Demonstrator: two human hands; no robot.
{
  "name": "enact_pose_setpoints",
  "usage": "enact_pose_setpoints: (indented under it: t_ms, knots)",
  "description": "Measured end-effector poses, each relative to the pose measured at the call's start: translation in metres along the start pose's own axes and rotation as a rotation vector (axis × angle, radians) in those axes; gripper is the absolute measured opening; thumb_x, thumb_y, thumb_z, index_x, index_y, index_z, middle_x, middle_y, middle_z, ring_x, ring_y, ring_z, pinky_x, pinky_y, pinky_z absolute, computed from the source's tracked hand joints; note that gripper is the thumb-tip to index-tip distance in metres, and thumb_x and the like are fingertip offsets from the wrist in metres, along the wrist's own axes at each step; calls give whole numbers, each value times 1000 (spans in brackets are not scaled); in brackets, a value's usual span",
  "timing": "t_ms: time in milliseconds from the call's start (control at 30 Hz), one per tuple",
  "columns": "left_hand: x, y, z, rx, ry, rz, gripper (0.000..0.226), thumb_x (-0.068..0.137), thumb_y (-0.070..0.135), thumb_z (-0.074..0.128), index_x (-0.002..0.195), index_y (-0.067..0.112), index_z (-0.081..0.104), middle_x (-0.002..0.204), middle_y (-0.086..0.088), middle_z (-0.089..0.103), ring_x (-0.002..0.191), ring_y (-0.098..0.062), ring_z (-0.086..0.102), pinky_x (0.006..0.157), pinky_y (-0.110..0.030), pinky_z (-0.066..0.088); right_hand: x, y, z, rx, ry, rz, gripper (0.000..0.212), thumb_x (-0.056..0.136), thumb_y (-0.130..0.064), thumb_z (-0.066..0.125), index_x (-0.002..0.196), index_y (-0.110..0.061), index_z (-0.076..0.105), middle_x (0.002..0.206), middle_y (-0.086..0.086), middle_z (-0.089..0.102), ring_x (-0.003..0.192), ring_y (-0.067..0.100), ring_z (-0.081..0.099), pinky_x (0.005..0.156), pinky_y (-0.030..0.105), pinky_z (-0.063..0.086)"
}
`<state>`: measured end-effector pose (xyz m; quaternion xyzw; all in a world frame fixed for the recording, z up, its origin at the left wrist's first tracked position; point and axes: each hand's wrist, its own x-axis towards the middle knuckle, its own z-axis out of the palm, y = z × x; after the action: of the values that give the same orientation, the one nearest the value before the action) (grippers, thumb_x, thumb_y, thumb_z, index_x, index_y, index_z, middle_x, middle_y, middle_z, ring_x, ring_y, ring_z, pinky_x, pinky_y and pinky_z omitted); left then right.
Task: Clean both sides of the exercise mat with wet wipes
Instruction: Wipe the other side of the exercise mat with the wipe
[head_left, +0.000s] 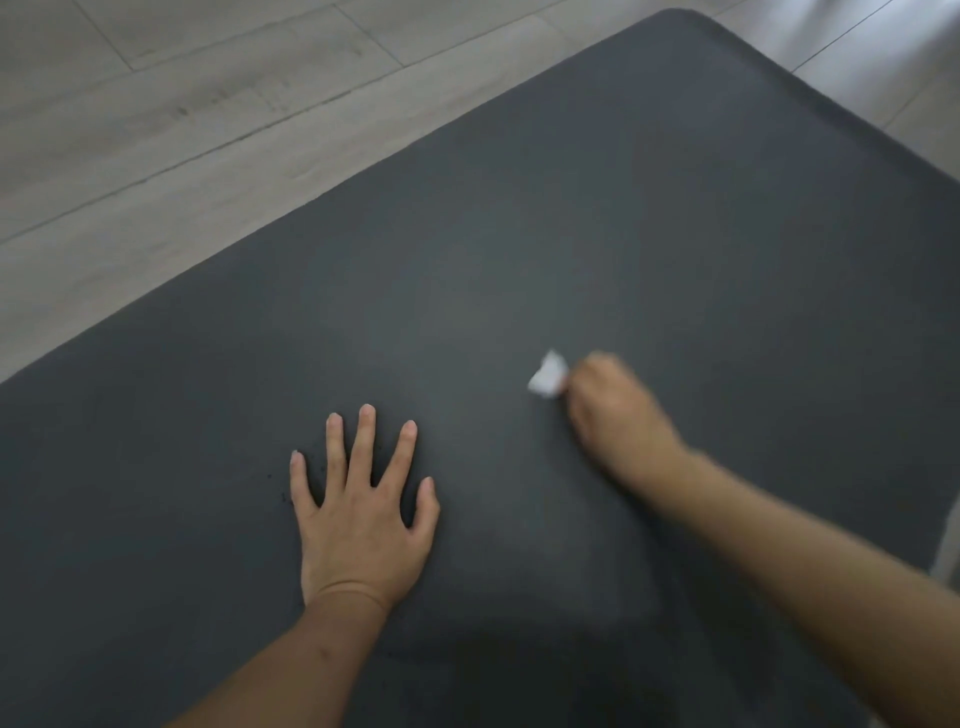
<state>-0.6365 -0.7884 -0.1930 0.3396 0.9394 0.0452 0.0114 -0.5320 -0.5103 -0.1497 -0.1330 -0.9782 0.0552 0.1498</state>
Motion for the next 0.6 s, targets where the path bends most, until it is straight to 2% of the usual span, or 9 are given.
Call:
enact_pose_setpoints:
  t_ms: [67, 133, 200, 300, 367, 400, 467, 533, 600]
  knots:
    - [0, -1, 1, 4, -3, 0, 65, 98, 58, 30, 160, 39, 32, 172, -2, 19, 161, -29, 4, 125, -63, 8, 27, 56, -2, -70, 102, 324, 16, 89, -1, 49, 78, 2, 59, 82, 20, 50, 73, 38, 51, 64, 50, 49]
    - [-1, -1, 1, -3, -1, -4, 65, 98, 58, 30, 160, 39, 31, 172, -2, 19, 161, -28, 4, 125, -63, 8, 28, 47, -1, -26, 184, 501, 24, 97, -10, 46, 82, 1, 61, 82, 15, 49, 74, 33, 50, 65, 44, 46]
    - [0, -1, 1, -6, 7, -4, 65, 98, 58, 29, 160, 38, 32, 172, -3, 20, 161, -29, 5, 125, -64, 9, 9, -16, -1, 115, 179, 402, 34, 105, -24, 44, 85, -5, 63, 79, 8, 48, 74, 25, 46, 69, 35, 41]
    - [2, 0, -1, -11, -5, -3, 66, 98, 58, 29, 160, 38, 32, 172, -3, 19, 160, -29, 6, 125, -64, 8, -55, -105, -6, 316, -81, 21, 22, 106, -17, 45, 103, -9, 66, 88, 8, 55, 79, 24, 49, 74, 32, 43]
    - [0, 1, -2, -11, -9, -7, 66, 98, 58, 29, 160, 38, 32, 172, -3, 19, 160, -29, 6, 125, -64, 8, -62, -91, -10, 211, -179, -164, 25, 105, -14, 42, 102, -7, 66, 92, 10, 57, 80, 28, 52, 72, 37, 46]
    - [0, 1, -2, -9, -9, -8, 66, 98, 58, 28, 160, 38, 32, 172, -3, 19, 160, -29, 5, 125, -64, 8, -49, -64, -9, 132, -150, -168, 29, 106, -16, 40, 97, -6, 65, 91, 12, 56, 80, 31, 52, 70, 41, 48]
    - [0, 0, -2, -11, -10, -7, 66, 98, 58, 28, 160, 38, 32, 172, -3, 19, 161, -28, 4, 125, -63, 8, -13, 2, -6, 30, -22, 39, 37, 106, -21, 37, 86, -4, 62, 85, 16, 53, 77, 34, 51, 68, 48, 49]
    - [1, -1, -2, -6, -13, -6, 66, 98, 58, 27, 161, 38, 30, 172, -3, 19, 161, -28, 3, 125, -64, 8, 14, 50, -8, -21, 109, 357, 29, 103, -15, 45, 85, 0, 62, 84, 15, 50, 75, 33, 49, 67, 49, 49]
    - [0, 0, -1, -3, -16, -9, 66, 98, 58, 28, 161, 38, 30, 172, -3, 18, 161, -28, 3, 125, -64, 8, 12, 31, -3, 38, 153, 531, 33, 103, -23, 47, 83, 0, 60, 81, 2, 45, 74, 21, 43, 69, 45, 47]
